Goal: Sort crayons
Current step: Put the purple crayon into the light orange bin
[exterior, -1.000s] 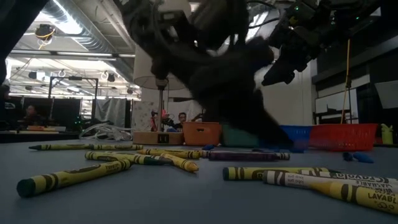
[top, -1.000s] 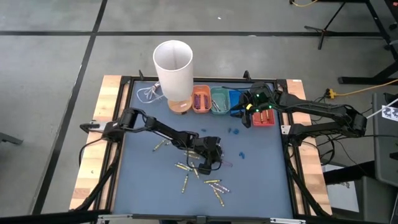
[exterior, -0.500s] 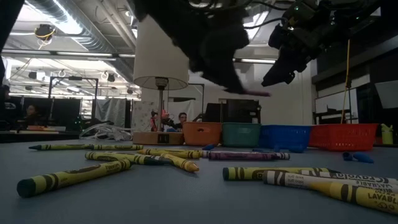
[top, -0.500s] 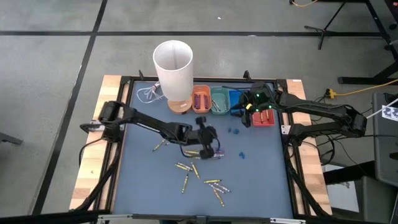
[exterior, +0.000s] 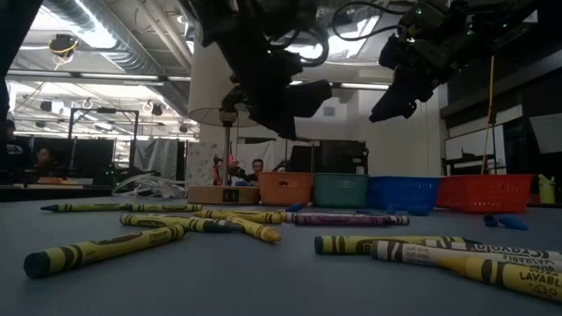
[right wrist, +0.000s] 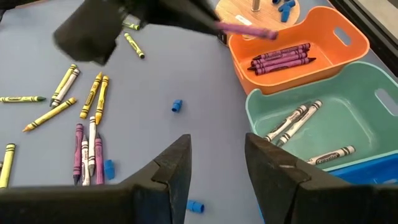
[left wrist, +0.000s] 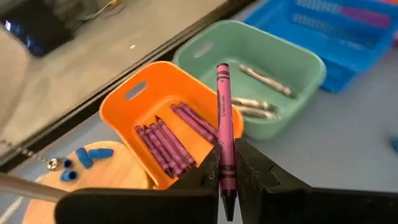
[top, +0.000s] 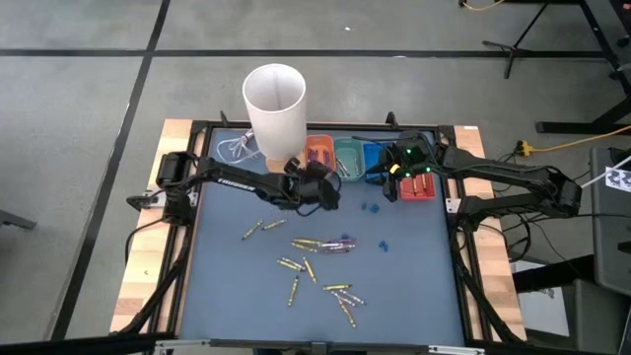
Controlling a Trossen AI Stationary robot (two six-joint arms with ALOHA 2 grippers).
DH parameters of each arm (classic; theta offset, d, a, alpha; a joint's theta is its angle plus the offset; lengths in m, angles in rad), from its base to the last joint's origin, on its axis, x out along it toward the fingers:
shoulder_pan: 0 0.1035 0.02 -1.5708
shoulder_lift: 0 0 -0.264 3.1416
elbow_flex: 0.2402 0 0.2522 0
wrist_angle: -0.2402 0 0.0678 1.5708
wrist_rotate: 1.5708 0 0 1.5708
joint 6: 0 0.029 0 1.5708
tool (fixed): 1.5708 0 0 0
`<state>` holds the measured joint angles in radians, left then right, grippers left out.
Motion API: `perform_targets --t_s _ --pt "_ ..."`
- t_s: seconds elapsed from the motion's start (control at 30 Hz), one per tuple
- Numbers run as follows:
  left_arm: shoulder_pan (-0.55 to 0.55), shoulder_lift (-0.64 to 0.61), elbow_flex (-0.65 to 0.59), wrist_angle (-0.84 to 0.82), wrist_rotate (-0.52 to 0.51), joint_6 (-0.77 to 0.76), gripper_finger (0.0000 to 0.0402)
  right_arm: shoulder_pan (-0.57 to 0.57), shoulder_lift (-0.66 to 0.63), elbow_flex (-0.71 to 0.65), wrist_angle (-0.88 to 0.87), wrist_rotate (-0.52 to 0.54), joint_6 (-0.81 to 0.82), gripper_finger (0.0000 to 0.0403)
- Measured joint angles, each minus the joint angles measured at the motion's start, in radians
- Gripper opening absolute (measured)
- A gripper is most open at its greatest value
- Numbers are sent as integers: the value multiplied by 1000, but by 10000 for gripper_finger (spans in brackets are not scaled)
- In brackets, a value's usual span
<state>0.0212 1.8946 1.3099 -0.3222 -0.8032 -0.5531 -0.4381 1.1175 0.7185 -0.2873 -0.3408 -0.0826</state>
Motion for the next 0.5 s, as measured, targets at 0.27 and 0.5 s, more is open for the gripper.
perform_targets --t_s 0.27,0.5 --pt "85 1 0 0 9 -236 14 0 0 0 0 0 0 150" --pt "118 2 0 -1 109 -329 14 0 0 0 0 0 0 150"
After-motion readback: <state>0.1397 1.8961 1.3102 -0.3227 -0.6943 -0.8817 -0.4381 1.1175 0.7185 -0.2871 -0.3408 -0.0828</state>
